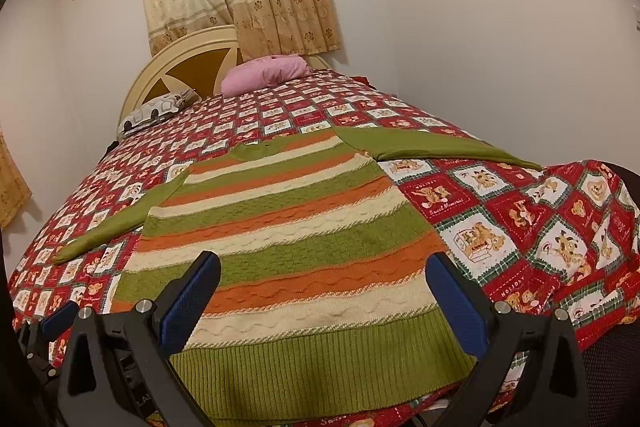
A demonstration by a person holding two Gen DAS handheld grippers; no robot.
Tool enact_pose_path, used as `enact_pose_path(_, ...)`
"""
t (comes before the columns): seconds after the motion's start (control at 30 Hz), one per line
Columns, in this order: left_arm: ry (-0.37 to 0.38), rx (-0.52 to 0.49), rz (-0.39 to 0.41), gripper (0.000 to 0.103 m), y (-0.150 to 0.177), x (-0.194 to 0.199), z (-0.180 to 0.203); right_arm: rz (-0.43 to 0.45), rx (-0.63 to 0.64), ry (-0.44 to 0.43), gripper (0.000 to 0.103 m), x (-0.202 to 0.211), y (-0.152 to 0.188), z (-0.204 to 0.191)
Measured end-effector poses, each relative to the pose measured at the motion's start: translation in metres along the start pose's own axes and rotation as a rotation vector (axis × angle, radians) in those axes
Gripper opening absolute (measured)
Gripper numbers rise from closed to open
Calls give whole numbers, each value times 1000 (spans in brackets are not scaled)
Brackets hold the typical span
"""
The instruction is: Fold small clothes
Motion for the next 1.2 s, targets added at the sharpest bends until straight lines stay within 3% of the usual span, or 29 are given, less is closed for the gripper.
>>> enact_pose_path(1.2, 11, 7, -6, 103, 1, -3, 6, -4, 5, 0, 102, -1, 1, -1)
Point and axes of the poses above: each gripper's, at about its wrist camera, not at the fingertips, and x roughly against the way its jaws point, z to its right, y to its underside, the point moved 4 cm from there along -x, roughly the way its jaws point, and after that the axes turned 11 degrees about y, right-handed, at the moved point
